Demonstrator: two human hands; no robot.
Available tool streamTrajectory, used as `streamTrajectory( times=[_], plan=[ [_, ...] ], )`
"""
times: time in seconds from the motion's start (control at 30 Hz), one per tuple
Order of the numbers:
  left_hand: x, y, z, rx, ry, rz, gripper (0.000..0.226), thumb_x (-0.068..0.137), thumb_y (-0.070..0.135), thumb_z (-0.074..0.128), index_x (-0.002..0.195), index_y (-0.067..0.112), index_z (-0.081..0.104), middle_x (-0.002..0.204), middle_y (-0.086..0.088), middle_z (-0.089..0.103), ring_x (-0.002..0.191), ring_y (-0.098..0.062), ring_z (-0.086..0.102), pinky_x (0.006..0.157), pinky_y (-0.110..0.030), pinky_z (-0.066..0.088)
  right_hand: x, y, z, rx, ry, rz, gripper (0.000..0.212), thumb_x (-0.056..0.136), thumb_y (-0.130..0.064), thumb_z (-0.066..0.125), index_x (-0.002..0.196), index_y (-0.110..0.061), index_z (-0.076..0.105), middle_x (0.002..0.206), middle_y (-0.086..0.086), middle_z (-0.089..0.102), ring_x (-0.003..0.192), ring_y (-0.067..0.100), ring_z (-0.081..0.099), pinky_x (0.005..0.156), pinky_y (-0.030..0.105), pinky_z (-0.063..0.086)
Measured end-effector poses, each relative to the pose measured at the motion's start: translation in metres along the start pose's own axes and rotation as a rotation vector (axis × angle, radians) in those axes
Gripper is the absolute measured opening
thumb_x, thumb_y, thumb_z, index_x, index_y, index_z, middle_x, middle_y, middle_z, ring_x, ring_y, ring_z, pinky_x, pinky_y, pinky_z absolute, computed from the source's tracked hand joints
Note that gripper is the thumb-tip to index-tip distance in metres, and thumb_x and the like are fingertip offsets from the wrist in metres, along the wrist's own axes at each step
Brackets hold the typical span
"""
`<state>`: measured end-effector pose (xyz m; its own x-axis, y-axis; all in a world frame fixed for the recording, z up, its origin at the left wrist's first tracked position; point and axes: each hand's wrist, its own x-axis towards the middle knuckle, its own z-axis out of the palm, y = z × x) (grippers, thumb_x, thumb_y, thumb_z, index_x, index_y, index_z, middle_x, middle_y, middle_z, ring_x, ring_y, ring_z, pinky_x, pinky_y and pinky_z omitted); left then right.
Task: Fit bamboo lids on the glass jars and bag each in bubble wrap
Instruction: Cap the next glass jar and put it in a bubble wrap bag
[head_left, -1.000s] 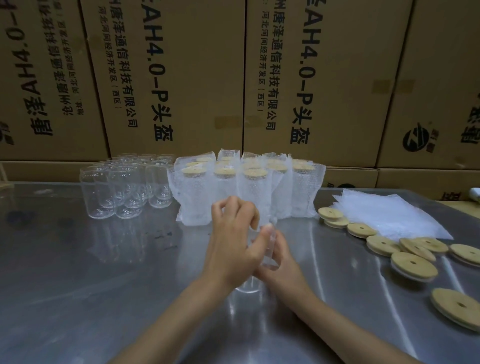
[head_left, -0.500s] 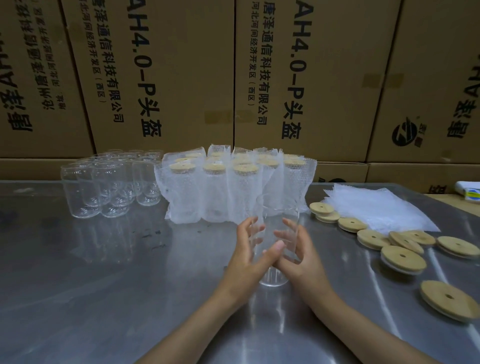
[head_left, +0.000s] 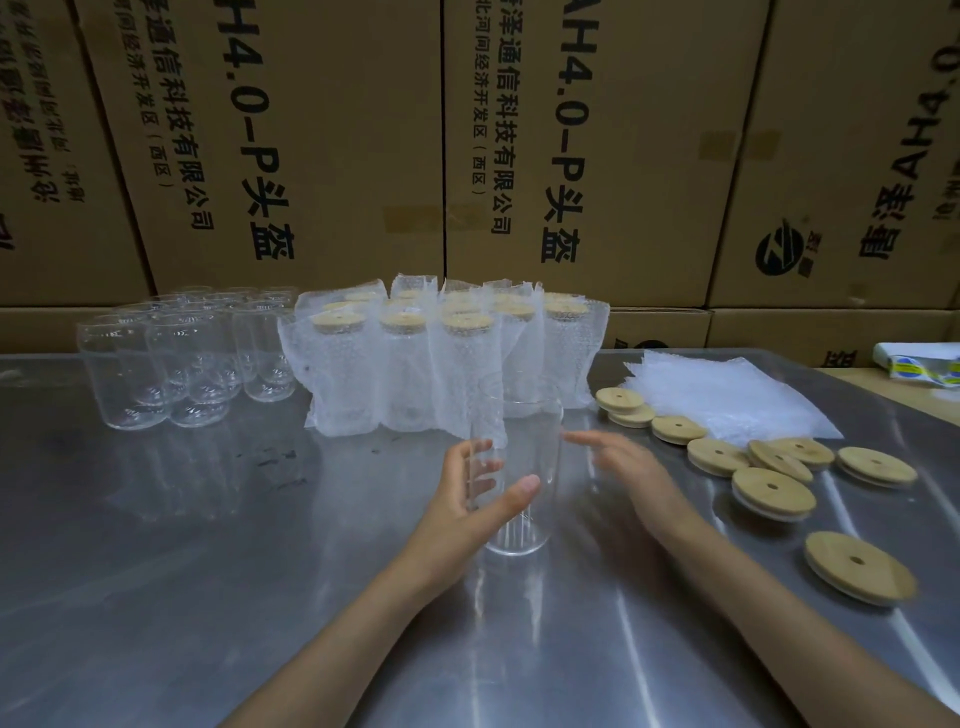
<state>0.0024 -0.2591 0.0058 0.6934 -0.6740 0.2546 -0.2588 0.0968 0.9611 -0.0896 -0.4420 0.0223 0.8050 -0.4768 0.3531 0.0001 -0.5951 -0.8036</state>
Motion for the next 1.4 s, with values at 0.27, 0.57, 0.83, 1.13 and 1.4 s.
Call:
streamTrajectory(
  times=[0.27,0.57,0.83,1.13,1.4],
  plan=[
    [-0.001,0.000,0.001,0.019,0.007,-0.005,0.060,0.066,0.050,0.068,0.118,0.039,0.040,0.129,0.006,0.053,0.122,-0.013,0.053,0.097,-0.026,0.047,0.004,0.030,-0.027,-1.014,0.126,0.603,0.069,0.090,-0.059,0.043,0.142,-0.014,0.037,0.153,0.017,0.023,0.140,0.042,0.017,0.113,0.054,0.018],
    [-0.001,0.001,0.002,0.033,0.005,0.002,0.058,0.068,0.048,0.067,0.118,0.037,0.040,0.129,0.004,0.052,0.122,-0.014,0.053,0.101,-0.030,0.046,-0.004,0.011,-0.004,-0.989,0.027,0.250,0.051,0.096,-0.041,0.046,0.137,-0.013,0.037,0.155,0.017,0.019,0.133,0.034,0.029,0.105,0.038,0.030],
    [-0.003,0.001,0.001,0.060,0.002,0.004,0.059,0.068,0.051,0.065,0.119,0.039,0.039,0.129,0.006,0.052,0.121,-0.011,0.054,0.096,-0.024,0.047,-0.002,0.012,-0.001,-0.918,0.113,0.082,0.047,0.093,-0.031,0.052,0.138,-0.022,0.043,0.151,0.006,0.031,0.133,0.027,0.033,0.106,0.035,0.032],
    [-0.003,0.002,0.002,0.086,-0.002,0.010,0.066,0.068,0.053,0.064,0.126,0.036,0.036,0.129,0.007,0.052,0.120,-0.010,0.053,0.091,-0.020,0.047,0.003,0.015,-0.010,-0.492,0.259,0.022,0.038,0.099,-0.033,0.049,0.136,-0.024,0.054,0.136,0.002,0.054,0.122,0.021,0.048,0.097,0.034,0.039],
    [-0.003,0.001,0.006,0.103,-0.011,0.010,0.067,0.062,0.063,0.068,0.118,0.040,0.040,0.124,0.009,0.055,0.116,-0.009,0.056,0.098,-0.030,0.048,-0.003,-0.067,-0.001,0.263,0.425,-0.425,0.019,0.088,-0.034,0.067,0.105,-0.029,0.060,0.099,-0.014,0.066,0.097,0.005,0.065,0.083,0.030,0.055]
  ],
)
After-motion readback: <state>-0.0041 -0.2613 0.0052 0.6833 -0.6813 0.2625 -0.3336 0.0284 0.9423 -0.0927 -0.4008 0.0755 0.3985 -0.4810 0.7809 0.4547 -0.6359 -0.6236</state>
